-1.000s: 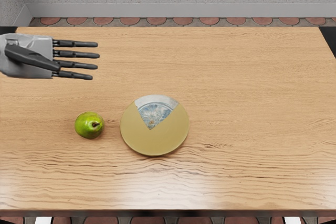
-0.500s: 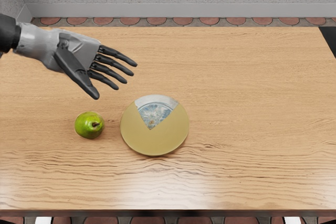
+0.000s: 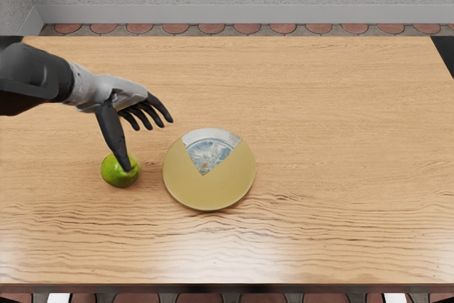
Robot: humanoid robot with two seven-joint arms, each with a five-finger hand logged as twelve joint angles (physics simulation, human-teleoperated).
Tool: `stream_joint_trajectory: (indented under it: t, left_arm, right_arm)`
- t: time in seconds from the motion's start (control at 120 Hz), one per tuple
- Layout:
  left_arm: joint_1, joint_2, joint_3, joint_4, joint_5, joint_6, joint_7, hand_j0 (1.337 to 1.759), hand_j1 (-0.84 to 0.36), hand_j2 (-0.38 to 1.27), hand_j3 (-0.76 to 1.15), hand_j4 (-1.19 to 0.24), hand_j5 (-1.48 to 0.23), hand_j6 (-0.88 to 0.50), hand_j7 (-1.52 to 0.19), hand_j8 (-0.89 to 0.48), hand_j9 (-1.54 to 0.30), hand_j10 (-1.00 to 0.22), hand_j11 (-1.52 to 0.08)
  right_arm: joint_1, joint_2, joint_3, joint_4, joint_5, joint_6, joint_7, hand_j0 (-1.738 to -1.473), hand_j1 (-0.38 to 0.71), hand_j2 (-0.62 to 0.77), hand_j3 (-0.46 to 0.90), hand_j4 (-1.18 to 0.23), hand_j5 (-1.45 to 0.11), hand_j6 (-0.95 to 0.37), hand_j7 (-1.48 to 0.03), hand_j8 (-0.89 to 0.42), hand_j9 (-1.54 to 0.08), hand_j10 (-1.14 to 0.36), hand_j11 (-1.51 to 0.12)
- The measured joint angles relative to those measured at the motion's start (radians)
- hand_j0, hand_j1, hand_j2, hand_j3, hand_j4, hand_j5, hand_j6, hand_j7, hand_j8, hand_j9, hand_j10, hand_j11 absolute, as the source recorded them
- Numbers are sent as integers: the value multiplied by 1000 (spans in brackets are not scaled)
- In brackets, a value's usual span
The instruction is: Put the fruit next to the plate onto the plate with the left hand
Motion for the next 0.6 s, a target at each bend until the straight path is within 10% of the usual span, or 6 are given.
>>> stream_joint_trajectory:
  t: [0.6]
  left_arm:
    - [25,-88,149,-31,230,165,0,1658,12,58,0,-284,-367,-284,-367,-284,-366,-283,-366]
  right_arm:
    - [0,0,0,-2,0,-5,5,-1658,-314,-6,0,-29,-38,-29,-38,-29,-38,-29,-38]
